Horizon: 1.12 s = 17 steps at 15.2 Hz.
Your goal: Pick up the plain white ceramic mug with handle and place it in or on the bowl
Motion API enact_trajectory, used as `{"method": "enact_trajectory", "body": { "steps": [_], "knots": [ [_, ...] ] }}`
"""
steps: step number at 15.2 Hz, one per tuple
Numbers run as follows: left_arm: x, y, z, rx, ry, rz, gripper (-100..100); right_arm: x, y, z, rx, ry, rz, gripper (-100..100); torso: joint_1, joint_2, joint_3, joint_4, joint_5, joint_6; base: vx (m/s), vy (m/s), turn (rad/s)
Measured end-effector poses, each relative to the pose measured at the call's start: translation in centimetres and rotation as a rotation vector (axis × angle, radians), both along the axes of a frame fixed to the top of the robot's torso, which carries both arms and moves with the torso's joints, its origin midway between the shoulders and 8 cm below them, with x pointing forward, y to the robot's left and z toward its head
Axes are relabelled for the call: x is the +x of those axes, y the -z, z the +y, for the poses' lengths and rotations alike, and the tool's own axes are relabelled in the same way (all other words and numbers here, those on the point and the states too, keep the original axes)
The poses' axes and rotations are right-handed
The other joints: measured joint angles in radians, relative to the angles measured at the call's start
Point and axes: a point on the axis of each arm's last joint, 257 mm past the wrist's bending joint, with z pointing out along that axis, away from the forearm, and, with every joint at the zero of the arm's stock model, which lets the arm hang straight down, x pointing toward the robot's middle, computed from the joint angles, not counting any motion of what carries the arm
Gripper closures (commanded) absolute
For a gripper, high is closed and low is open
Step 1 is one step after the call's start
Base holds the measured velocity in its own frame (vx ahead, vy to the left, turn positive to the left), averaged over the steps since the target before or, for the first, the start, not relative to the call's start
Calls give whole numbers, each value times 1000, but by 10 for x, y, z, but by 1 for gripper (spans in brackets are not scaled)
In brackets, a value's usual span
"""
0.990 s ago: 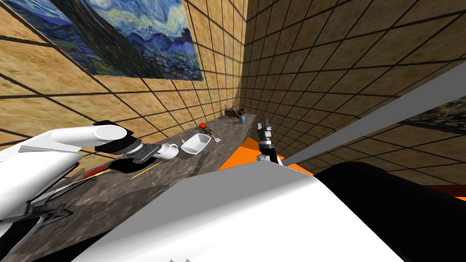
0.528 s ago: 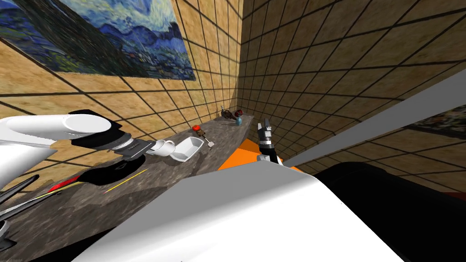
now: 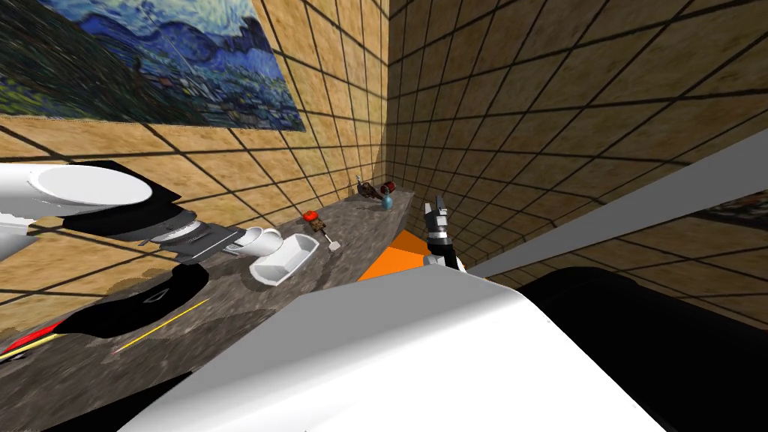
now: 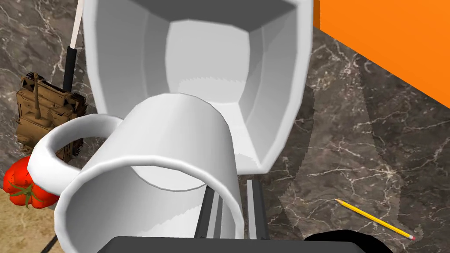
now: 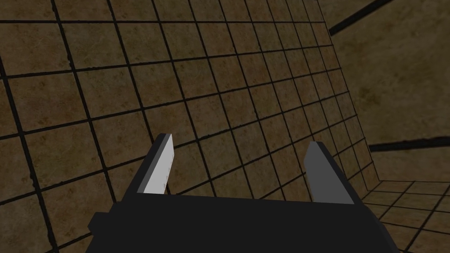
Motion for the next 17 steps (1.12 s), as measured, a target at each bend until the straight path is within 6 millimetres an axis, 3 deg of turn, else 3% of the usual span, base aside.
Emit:
{"method": "enact_trajectory", "body": {
  "steps": [1, 6, 12, 17],
  "knots": [
    [-1, -1, 0, 0, 0, 4, -100, 0, 0, 0, 0, 0, 0, 0, 2, 1, 1, 0, 1, 0, 10, -21, 2],
    [-1, -1, 0, 0, 1, 5, -100, 0, 0, 0, 0, 0, 0, 0, 8, 4, 2, 1, 2, -1, 5, -2, 10],
    [-10, -40, -8, -9, 15, -4, -100, 0, 0, 0, 0, 0, 0, 0, 11, 2, 1, 1, 3, -1, 34, 28, 59],
    [-11, -41, -8, -9, 15, -2, -100, 0, 0, 0, 0, 0, 0, 0, 9, 4, 2, 1, 2, -1, 1, 1, 0]
  ]
}}
